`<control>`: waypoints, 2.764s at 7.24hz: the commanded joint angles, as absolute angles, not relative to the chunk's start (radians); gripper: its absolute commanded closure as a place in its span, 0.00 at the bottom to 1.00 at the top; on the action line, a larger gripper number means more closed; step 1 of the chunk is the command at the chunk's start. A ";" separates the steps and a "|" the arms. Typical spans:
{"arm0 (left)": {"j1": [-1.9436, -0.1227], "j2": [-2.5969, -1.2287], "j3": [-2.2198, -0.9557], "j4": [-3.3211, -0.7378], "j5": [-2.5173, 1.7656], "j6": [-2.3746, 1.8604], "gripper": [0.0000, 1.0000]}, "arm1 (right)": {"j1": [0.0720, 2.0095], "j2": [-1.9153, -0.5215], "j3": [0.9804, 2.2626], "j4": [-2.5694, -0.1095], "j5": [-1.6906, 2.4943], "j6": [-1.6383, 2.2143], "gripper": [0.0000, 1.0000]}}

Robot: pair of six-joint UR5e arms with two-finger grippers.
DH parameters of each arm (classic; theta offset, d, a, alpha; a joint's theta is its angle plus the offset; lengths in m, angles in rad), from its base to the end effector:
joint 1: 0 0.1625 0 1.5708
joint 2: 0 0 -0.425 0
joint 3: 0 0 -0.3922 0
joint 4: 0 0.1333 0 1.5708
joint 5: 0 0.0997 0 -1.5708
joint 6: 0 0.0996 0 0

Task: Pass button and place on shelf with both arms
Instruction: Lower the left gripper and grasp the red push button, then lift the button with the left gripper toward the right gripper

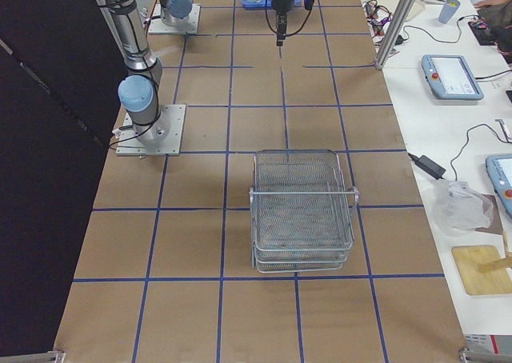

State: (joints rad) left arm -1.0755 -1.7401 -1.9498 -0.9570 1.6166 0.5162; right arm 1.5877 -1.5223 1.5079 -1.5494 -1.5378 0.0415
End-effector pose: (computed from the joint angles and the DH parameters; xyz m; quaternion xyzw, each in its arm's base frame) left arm 0.1302 -0.5119 0.2842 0.0097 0.9992 -0.0175 0.0359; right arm 0.1452 -0.5094 0.4924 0.0124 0.9998 0.0040 0.0164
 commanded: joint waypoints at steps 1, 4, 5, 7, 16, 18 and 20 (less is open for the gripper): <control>-0.965 -1.862 -2.007 -0.795 1.554 0.623 0.00 | 1.588 -1.522 1.509 -1.551 -1.537 0.041 0.00; -0.965 -1.940 -2.002 -0.765 1.552 0.617 0.00 | 1.588 -1.522 1.509 -1.551 -1.537 0.043 0.00; -0.965 -1.942 -2.002 -0.765 1.552 0.617 0.13 | 1.588 -1.522 1.509 -1.551 -1.532 0.044 0.00; -0.965 -1.945 -2.006 -0.765 1.555 0.621 0.61 | 1.588 -1.520 1.509 -1.552 -1.528 0.044 0.00; -1.370 -1.879 -1.556 -1.155 1.558 1.110 1.00 | 1.568 -1.513 1.480 -1.577 -1.522 0.014 0.00; -1.524 -1.885 -1.517 -1.144 1.543 1.250 1.00 | 1.563 -1.519 1.499 -1.551 -1.532 -0.374 0.00; -1.603 -1.899 -1.514 -1.126 1.355 1.471 1.00 | 1.552 -1.519 1.500 -1.488 -1.519 -0.734 0.00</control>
